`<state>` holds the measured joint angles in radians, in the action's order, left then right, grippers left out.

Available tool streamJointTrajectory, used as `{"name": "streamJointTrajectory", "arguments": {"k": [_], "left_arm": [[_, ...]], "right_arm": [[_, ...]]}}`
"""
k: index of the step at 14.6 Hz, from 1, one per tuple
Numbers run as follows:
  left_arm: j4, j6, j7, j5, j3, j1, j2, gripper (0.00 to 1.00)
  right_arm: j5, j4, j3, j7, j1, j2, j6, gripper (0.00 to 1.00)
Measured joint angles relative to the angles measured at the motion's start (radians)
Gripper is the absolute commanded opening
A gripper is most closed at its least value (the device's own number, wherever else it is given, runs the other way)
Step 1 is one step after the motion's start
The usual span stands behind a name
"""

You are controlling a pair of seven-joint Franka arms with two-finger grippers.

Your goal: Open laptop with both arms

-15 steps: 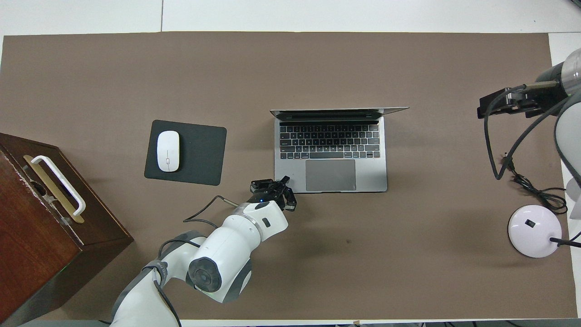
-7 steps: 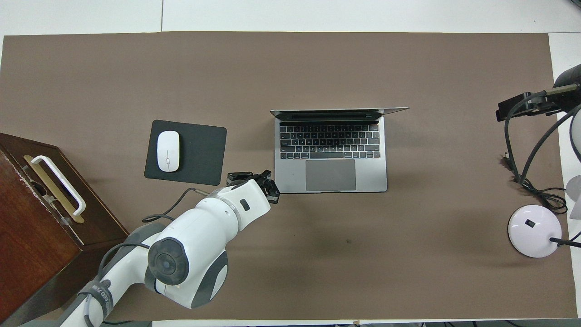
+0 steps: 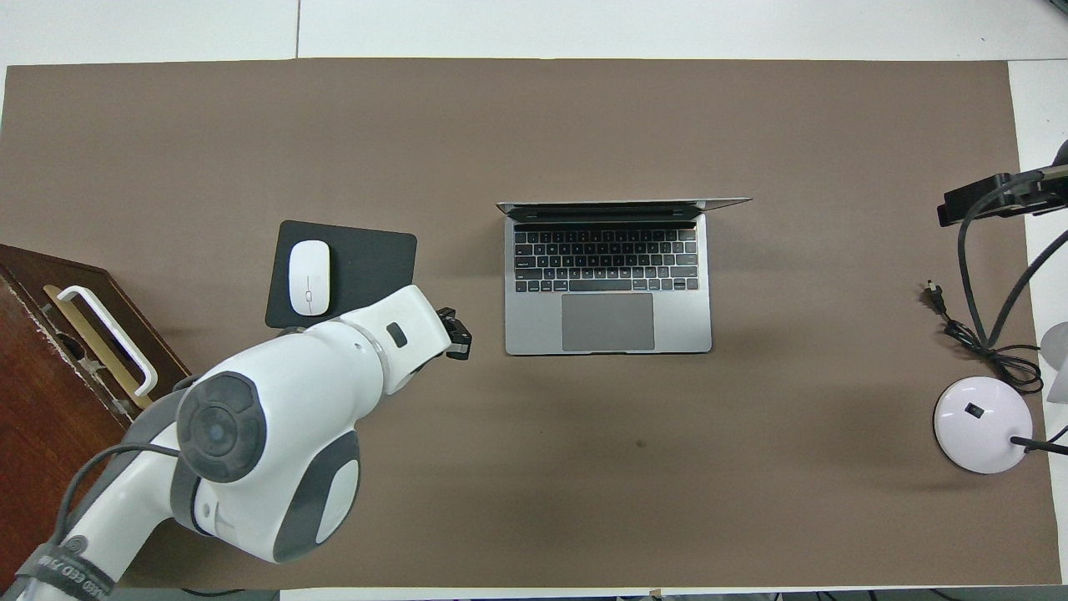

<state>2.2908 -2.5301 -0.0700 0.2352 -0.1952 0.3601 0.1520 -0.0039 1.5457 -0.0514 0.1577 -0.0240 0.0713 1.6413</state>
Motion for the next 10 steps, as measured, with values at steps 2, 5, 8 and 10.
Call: {"name": "streamJointTrajectory", "arguments": {"k": [2, 5, 8, 10], "left_arm": [[-0.010, 0.089, 0.002, 0.000, 0.002, -0.041, 0.044, 0.00], [-0.055, 0.258, 0.020, 0.000, 0.005, -0.117, 0.097, 0.00], [-0.161, 0.449, 0.055, -0.017, 0.007, -0.213, 0.111, 0.41], [-0.223, 0.543, 0.062, -0.040, 0.009, -0.267, 0.111, 1.00]], "right_arm": [[0.000, 0.009, 0.001, -0.032, 0.000, -0.048, -0.063, 1.00], [0.000, 0.061, 0.005, -0.074, 0.005, -0.139, -0.092, 1.00], [0.000, 0.098, 0.004, -0.077, 0.003, -0.175, -0.091, 1.00], [0.000, 0.106, 0.004, -0.079, 0.003, -0.175, -0.089, 1.00]]}}
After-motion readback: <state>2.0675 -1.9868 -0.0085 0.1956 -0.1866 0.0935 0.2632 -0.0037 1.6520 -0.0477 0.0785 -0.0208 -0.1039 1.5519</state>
